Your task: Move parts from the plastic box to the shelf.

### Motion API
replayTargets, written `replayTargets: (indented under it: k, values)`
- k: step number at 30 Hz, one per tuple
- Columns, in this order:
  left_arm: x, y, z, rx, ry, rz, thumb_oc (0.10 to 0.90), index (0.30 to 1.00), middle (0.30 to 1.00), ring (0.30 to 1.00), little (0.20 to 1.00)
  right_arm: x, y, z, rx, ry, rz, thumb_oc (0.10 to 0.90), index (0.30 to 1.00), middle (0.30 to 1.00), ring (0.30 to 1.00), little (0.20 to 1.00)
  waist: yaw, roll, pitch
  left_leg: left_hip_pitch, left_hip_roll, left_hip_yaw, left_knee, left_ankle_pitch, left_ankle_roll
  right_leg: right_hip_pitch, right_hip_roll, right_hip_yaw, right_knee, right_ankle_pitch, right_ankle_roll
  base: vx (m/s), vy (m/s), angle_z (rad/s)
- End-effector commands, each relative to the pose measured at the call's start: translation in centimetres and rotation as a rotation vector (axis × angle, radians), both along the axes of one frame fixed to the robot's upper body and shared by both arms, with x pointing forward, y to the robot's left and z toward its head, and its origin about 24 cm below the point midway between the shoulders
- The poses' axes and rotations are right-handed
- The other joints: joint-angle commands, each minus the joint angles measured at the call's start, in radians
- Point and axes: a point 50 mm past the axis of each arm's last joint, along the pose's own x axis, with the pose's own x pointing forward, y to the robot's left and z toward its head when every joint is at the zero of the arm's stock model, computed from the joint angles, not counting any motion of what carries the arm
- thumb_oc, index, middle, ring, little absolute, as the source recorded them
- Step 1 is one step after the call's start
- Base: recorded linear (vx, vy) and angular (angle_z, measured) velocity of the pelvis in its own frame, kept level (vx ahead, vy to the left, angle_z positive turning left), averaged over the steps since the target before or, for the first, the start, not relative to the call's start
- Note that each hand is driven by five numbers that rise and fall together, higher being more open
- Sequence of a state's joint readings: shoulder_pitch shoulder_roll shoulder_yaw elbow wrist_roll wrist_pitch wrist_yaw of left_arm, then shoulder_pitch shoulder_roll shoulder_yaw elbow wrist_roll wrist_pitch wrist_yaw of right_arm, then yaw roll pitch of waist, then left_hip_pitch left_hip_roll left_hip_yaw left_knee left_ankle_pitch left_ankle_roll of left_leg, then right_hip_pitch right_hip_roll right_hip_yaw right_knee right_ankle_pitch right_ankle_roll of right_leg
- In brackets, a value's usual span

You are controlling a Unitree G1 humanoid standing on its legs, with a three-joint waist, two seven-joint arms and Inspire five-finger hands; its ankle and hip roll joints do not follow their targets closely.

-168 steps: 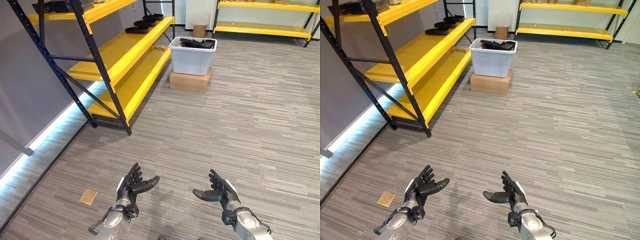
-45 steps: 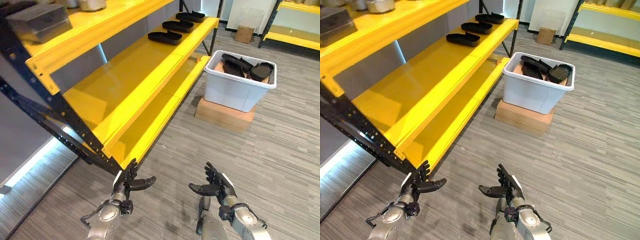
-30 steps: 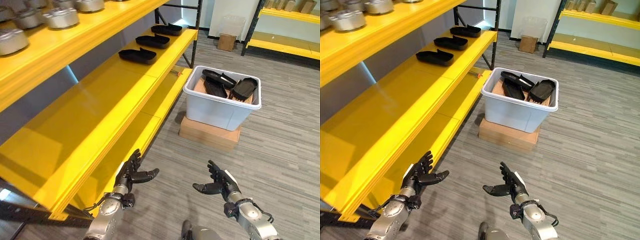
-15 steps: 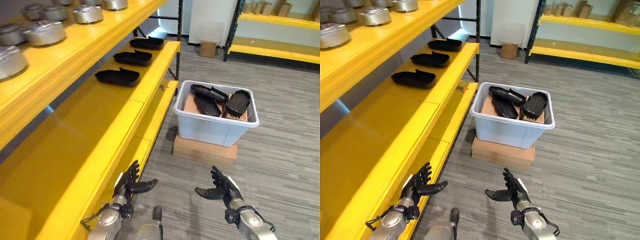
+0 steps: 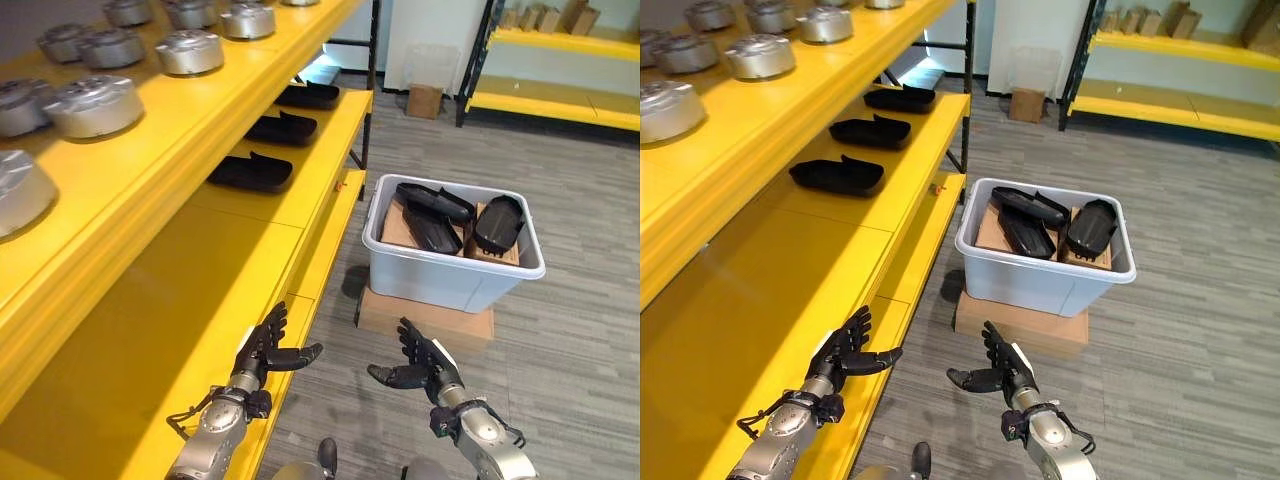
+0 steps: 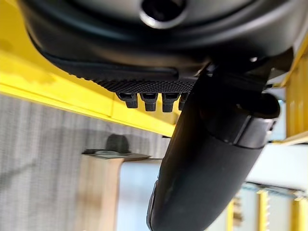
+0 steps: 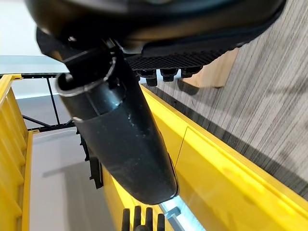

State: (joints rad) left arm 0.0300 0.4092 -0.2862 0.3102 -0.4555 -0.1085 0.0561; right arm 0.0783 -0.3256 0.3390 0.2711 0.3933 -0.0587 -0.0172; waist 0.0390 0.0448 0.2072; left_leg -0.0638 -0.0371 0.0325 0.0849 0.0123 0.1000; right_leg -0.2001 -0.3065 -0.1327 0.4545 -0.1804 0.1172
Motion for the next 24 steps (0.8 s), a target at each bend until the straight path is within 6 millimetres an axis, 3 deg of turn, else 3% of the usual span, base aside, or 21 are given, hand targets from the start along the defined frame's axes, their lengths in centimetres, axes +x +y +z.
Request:
replayTargets:
  k: [1, 3, 5, 9, 12, 13, 14, 16, 17, 18, 19, 20, 22, 24]
  values:
    - [2.2, 0.1, 4.2, -0.033, -0.242, 0.011, 0.900, 1.000, 1.000, 1.000, 1.000, 2.1, 0.5, 3.5, 0.043, -0.195, 0.029, 0.900, 1.000, 1.000, 1.000, 1.000, -0.018, -0.017, -0.043, 0.105, 0.110, -0.063, 0.020, -0.137, -0.130, 0.026, -0.043, 0.034, -0.388, 0.227, 0.055, 0.49, -0.516, 0.11]
    - [2.0, 0.2, 4.0, -0.033, -0.237, 0.027, 0.900, 1.000, 1.000, 1.000, 1.000, 2.0, 0.5, 3.4, 0.023, -0.191, 0.039, 0.900, 1.000, 1.000, 1.000, 1.000, -0.024, -0.022, -0.047, 0.142, 0.140, -0.072, 0.011, -0.156, -0.154, 0.016, -0.071, 0.051, -0.443, 0.265, 0.081, 0.33, -0.384, 0.10]
    - [1.9, 0.4, 3.6, -0.034, -0.223, 0.031, 0.900, 1.000, 1.000, 1.000, 1.000, 1.9, 0.4, 3.3, 0.001, -0.186, 0.064, 0.900, 1.000, 1.000, 1.000, 1.000, -0.024, -0.050, -0.066, 0.174, 0.179, -0.073, 0.003, -0.166, -0.181, 0.038, -0.037, 0.072, -0.422, 0.260, 0.085, 0.30, -0.407, 0.51]
    - [1.9, -0.3, 3.4, -0.079, -0.211, 0.020, 0.900, 1.000, 1.000, 1.000, 1.000, 1.9, -0.7, 3.3, -0.014, -0.179, 0.038, 0.900, 1.000, 1.000, 1.000, 1.000, -0.041, -0.046, -0.091, 0.177, 0.285, -0.118, 0.030, -0.082, -0.214, 0.036, 0.072, 0.060, -0.324, 0.195, 0.043, 0.24, -0.410, 0.43]
    - [2.0, -0.7, 3.3, -0.098, -0.207, 0.021, 0.900, 1.000, 1.000, 1.000, 1.000, 1.9, -1.3, 3.5, -0.019, -0.188, 0.026, 0.900, 1.000, 1.000, 1.000, 1.000, -0.046, -0.039, -0.092, 0.156, 0.309, -0.138, 0.059, -0.028, -0.216, 0.037, 0.101, 0.037, -0.285, 0.160, 0.022, 0.10, -0.225, 0.39]
    - [2.0, -0.8, 3.3, -0.098, -0.207, 0.022, 0.900, 1.000, 1.000, 1.000, 1.000, 1.9, -1.6, 3.6, -0.021, -0.190, 0.016, 0.900, 1.000, 1.000, 1.000, 1.000, -0.051, -0.036, -0.092, 0.136, 0.319, -0.156, 0.085, 0.021, -0.217, 0.045, 0.120, 0.032, -0.278, 0.143, 0.005, 0.18, -0.403, 0.32]
    - [2.0, -0.8, 3.3, -0.108, -0.204, 0.028, 0.900, 1.000, 1.000, 1.000, 1.000, 2.0, -1.8, 3.5, -0.024, -0.185, 0.003, 0.900, 1.000, 1.000, 1.000, 1.000, -0.045, -0.045, -0.084, 0.086, 0.320, -0.179, 0.175, 0.109, -0.210, 0.070, 0.150, 0.026, -0.279, 0.116, -0.030, 0.19, -0.405, 0.08]
    - [1.9, -0.8, 3.2, -0.112, -0.201, 0.031, 0.900, 1.000, 1.000, 1.000, 1.000, 2.0, -1.9, 3.5, -0.025, -0.186, 0.005, 0.900, 1.000, 1.000, 1.000, 1.000, -0.044, -0.051, -0.079, 0.053, 0.316, -0.193, 0.238, 0.140, -0.201, 0.085, 0.159, 0.019, -0.285, 0.109, -0.045, 0.13, -0.316, 0.10]
    - [1.6, -0.7, 3.0, -0.115, -0.184, 0.038, 0.900, 1.000, 1.000, 1.000, 1.000, 1.9, -2.2, 3.6, -0.031, -0.188, 0.002, 0.900, 1.000, 1.000, 1.000, 1.000, -0.033, -0.073, -0.057, -0.024, 0.304, -0.174, 0.379, 0.183, -0.177, 0.125, 0.171, 0.009, -0.304, 0.095, -0.082, 0.11, -0.326, 0.14]
    - [1.4, -0.6, 2.8, -0.117, -0.174, 0.041, 0.900, 1.000, 1.000, 1.000, 1.000, 1.7, -2.4, 3.5, -0.039, -0.179, 0.000, 0.900, 1.000, 1.000, 1.000, 1.000, -0.030, -0.080, -0.050, -0.053, 0.304, -0.153, 0.438, 0.169, -0.163, 0.142, 0.178, 0.000, -0.315, 0.086, -0.096, 0.32, -0.370, 0.28]
    - [1.0, -0.4, 2.5, -0.120, -0.165, 0.052, 0.900, 1.000, 1.000, 1.000, 1.000, 1.5, -3.0, 3.4, -0.058, -0.172, -0.020, 0.900, 1.000, 1.000, 1.000, 1.000, -0.020, -0.071, -0.039, -0.099, 0.293, -0.050, 0.237, 0.107, -0.185, 0.181, 0.173, -0.037, -0.334, 0.057, -0.078, 0.32, -0.094, 0.31]
    - [1.1, -0.4, 2.5, -0.111, -0.166, 0.050, 0.900, 1.000, 1.000, 1.000, 1.000, 1.5, -3.2, 3.5, -0.061, -0.177, -0.027, 0.900, 1.000, 1.000, 1.000, 1.000, -0.016, -0.064, -0.039, -0.115, 0.293, -0.036, 0.136, 0.107, -0.195, 0.188, 0.173, -0.043, -0.334, 0.048, -0.067, 0.29, -0.002, 0.54]
    - [1.1, -0.5, 2.4, -0.103, -0.163, 0.048, 0.900, 1.000, 1.000, 1.000, 1.000, 1.5, -3.1, 3.6, -0.059, -0.183, -0.028, 0.900, 1.000, 1.000, 1.000, 1.000, -0.008, -0.056, -0.036, -0.110, 0.291, -0.047, 0.044, 0.121, -0.208, 0.186, 0.170, -0.035, -0.306, 0.029, -0.054, 0.16, 0.116, 0.23]
    - [1.1, -0.5, 2.5, -0.105, -0.168, 0.046, 0.900, 1.000, 1.000, 1.000, 1.000, 1.6, -3.1, 3.6, -0.054, -0.185, -0.031, 0.900, 1.000, 1.000, 1.000, 1.000, -0.006, -0.054, -0.034, -0.101, 0.284, -0.067, 0.048, 0.113, -0.215, 0.182, 0.165, -0.029, -0.280, 0.024, -0.048, 0.11, 0.111, -0.51]
